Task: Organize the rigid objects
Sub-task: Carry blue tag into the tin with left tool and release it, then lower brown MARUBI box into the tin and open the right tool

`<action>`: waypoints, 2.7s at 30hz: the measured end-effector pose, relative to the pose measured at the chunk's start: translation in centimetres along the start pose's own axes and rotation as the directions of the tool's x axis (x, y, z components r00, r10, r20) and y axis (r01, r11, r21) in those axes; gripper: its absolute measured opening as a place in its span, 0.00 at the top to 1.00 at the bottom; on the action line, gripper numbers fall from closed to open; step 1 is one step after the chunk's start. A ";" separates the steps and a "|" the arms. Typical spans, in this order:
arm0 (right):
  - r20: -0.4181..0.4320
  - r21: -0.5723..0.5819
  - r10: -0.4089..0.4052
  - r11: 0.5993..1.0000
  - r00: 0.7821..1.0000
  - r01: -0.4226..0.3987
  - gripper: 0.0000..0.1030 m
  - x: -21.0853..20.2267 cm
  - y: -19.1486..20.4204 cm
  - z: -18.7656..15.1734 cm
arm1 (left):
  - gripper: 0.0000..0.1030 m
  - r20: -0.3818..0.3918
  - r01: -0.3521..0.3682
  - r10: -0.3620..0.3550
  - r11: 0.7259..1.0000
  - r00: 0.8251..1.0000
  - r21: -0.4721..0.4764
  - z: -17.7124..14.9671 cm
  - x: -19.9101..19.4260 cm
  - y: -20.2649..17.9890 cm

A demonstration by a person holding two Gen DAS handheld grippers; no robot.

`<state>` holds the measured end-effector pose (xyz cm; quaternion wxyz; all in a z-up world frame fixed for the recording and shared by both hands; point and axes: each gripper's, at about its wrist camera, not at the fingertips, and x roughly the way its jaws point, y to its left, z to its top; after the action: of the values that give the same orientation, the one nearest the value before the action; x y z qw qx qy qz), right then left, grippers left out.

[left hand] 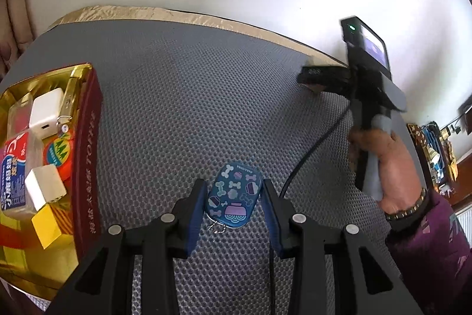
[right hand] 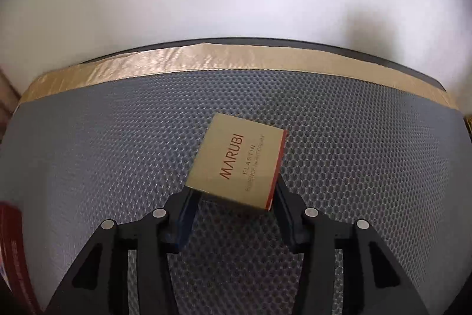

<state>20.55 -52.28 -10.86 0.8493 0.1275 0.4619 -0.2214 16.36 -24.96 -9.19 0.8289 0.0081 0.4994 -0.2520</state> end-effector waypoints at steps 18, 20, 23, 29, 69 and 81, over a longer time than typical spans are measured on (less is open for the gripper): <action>0.104 -0.088 0.231 0.971 0.968 -0.222 0.57 -15.9 0.5 -10.7 | 0.63 0.147 -0.188 0.215 0.966 0.965 -0.179 -4.3 -12.9 9.3; 0.098 -0.108 0.250 0.965 0.963 -0.240 0.57 -16.5 1.4 -10.6 | 0.63 0.126 -0.226 0.249 0.958 0.960 -0.174 -4.8 -13.1 10.9; 0.099 -0.147 0.266 0.957 0.959 -0.250 0.57 -17.1 3.7 -10.9 | 0.63 0.105 -0.251 0.273 0.951 0.956 -0.180 -4.9 -12.4 12.7; 0.091 -0.227 0.289 0.938 0.953 -0.263 0.56 -18.7 7.6 -11.8 | 0.63 0.071 -0.260 0.274 0.952 0.959 -0.163 -4.8 -9.4 14.1; -0.168 -0.438 0.439 0.769 0.882 -0.466 0.56 -15.1 30.3 -12.1 | 0.51 0.101 -0.429 0.448 0.888 0.888 -0.169 -8.1 -12.6 16.5; -0.182 -0.447 0.385 0.787 0.905 -0.425 0.56 -12.6 33.2 -11.5 | 0.51 0.089 -0.422 0.448 0.881 0.890 -0.213 -8.4 -12.9 18.2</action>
<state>22.59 -15.26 -6.13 0.8621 0.0194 0.4980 0.0918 12.40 -1.57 -7.01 0.8933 0.0248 0.4487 -0.0108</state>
